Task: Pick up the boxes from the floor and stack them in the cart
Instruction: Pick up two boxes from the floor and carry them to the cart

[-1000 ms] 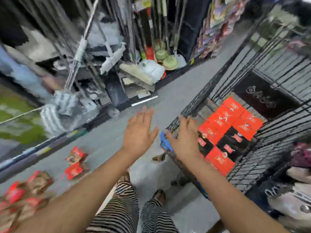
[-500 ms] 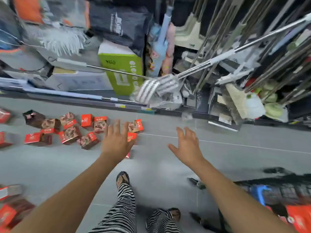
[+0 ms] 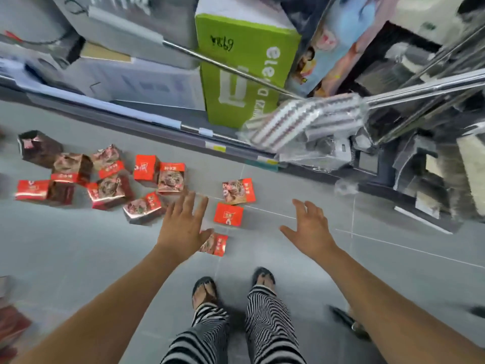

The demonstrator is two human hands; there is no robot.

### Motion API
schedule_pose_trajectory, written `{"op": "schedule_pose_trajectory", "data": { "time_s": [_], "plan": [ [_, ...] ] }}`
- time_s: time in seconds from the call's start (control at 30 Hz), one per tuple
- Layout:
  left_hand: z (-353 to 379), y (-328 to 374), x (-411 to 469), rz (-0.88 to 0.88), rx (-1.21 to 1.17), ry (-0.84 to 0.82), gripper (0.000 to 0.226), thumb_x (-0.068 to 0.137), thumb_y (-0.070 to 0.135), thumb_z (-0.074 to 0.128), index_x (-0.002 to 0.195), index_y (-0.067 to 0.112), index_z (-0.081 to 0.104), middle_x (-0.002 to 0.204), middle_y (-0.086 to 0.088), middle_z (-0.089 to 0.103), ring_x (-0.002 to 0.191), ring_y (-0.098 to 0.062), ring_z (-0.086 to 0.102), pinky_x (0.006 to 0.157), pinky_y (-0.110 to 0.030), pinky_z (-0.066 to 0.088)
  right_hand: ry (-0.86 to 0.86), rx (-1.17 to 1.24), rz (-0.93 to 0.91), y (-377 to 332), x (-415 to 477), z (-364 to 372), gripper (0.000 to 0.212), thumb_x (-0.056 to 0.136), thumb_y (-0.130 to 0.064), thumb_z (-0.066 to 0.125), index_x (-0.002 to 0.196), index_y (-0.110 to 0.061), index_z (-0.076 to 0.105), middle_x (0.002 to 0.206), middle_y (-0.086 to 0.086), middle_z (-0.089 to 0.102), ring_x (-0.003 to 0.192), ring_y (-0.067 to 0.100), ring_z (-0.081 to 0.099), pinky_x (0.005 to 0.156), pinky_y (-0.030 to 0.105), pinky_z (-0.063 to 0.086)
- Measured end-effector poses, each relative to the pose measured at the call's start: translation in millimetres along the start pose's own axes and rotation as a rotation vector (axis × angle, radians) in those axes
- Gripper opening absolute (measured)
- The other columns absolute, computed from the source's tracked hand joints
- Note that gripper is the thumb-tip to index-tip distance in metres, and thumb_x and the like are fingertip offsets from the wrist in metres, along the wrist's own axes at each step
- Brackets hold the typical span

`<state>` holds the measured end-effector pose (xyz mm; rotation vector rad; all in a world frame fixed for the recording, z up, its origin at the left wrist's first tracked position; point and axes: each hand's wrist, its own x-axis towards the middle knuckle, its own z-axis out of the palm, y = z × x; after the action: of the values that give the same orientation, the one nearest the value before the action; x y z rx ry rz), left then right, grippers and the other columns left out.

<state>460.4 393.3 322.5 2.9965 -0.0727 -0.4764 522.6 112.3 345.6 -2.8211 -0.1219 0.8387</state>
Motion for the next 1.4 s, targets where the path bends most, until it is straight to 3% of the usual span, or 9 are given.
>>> {"op": "schedule_pose_trajectory", "data": {
  "time_s": [0.2,0.4,0.47,0.67,0.83,1.0,1.13,1.27,1.4],
  "plan": [
    [157.7,-24.0,85.7,0.137,-0.009,0.034,0.086,0.068,0.057,0.075,0.136,0.010,0.050,0.135,-0.025,0.051,0.123,-0.046,0.049,0.097,-0.057,0.041,-0.030,0.013,-0.023,28.9,140.6,117.9,0.083,0.088,-0.044,0.064,0.152,-0.017,0.019,0.155,0.018,0.021,0.143,0.031,0.017,0.114,0.039,0.020],
    [293.0,-41.4,170.7,0.319,0.004,0.060,0.099,0.072,0.078,0.048,0.149,0.020,0.027,0.154,-0.016,0.028,0.141,-0.039,0.026,0.113,-0.049,0.017,-0.025,0.028,-0.227,46.2,282.5,221.0,0.108,0.072,-0.049,0.079,0.153,-0.018,0.015,0.156,0.014,0.021,0.143,0.029,0.018,0.117,0.040,0.020],
    [319.8,-46.2,191.7,0.376,-0.006,0.057,0.103,0.069,0.085,0.041,0.148,0.022,0.023,0.153,-0.015,0.032,0.140,-0.037,0.030,0.113,-0.048,0.019,-0.008,-0.015,-0.347,45.0,322.1,241.5,0.117,0.064,-0.053,0.083,0.153,-0.018,0.016,0.154,0.012,0.025,0.142,0.029,0.020,0.116,0.037,0.019],
    [351.1,-55.0,206.0,0.456,-0.086,0.050,0.111,0.064,0.089,0.048,0.149,0.023,0.024,0.144,0.001,0.046,0.125,-0.018,0.049,0.106,-0.036,0.035,-0.012,-0.360,-0.664,16.1,393.1,280.2,0.127,0.062,-0.058,0.081,0.154,-0.014,0.006,0.156,0.013,0.021,0.143,0.028,0.018,0.116,0.033,0.015],
    [362.2,-57.1,195.0,0.445,-0.087,0.174,0.105,0.062,0.083,0.057,0.141,0.016,0.035,0.123,-0.002,0.058,0.105,-0.021,0.059,0.092,-0.037,0.046,-0.015,-0.398,-0.673,6.9,396.3,287.7,0.126,0.063,-0.063,0.076,0.153,-0.008,0.007,0.149,0.015,0.030,0.136,0.030,0.027,0.114,0.035,0.023],
    [365.2,-66.2,185.1,0.358,-0.138,0.223,0.097,0.062,0.083,0.053,0.136,0.022,0.040,0.114,0.002,0.060,0.098,-0.017,0.060,0.086,-0.033,0.047,0.096,-0.155,-0.573,19.9,386.7,309.1,0.135,0.043,-0.074,0.064,0.151,-0.007,0.019,0.138,0.011,0.038,0.129,0.026,0.030,0.111,0.032,0.021],
    [363.4,-83.9,179.3,0.223,-0.143,0.228,0.101,0.059,0.083,0.054,0.136,0.020,0.043,0.116,0.002,0.059,0.101,-0.019,0.059,0.084,-0.033,0.047,0.299,0.172,-0.438,40.8,377.8,321.5,0.127,0.047,-0.055,0.085,0.149,-0.012,0.023,0.139,0.008,0.037,0.131,0.024,0.029,0.109,0.028,0.022],
    [356.6,-99.3,187.0,-0.006,-0.243,0.235,0.109,0.053,0.086,0.047,0.138,0.018,0.041,0.122,-0.003,0.057,0.110,-0.024,0.054,0.091,-0.038,0.046,0.521,0.590,-0.254,44.8,364.4,347.7,0.138,0.048,-0.045,0.093,0.153,-0.011,0.011,0.147,0.010,0.031,0.138,0.023,0.028,0.115,0.028,0.021],
    [352.0,-102.0,200.4,-0.146,-0.324,0.272,0.103,0.059,0.072,0.071,0.141,0.018,0.038,0.130,-0.005,0.052,0.118,-0.025,0.048,0.095,-0.039,0.040,0.522,0.737,-0.200,54.9,351.9,377.6,0.145,0.041,-0.046,0.095,0.153,-0.015,0.007,0.147,0.010,0.028,0.138,0.021,0.027,0.116,0.030,0.021]
  ]
}}
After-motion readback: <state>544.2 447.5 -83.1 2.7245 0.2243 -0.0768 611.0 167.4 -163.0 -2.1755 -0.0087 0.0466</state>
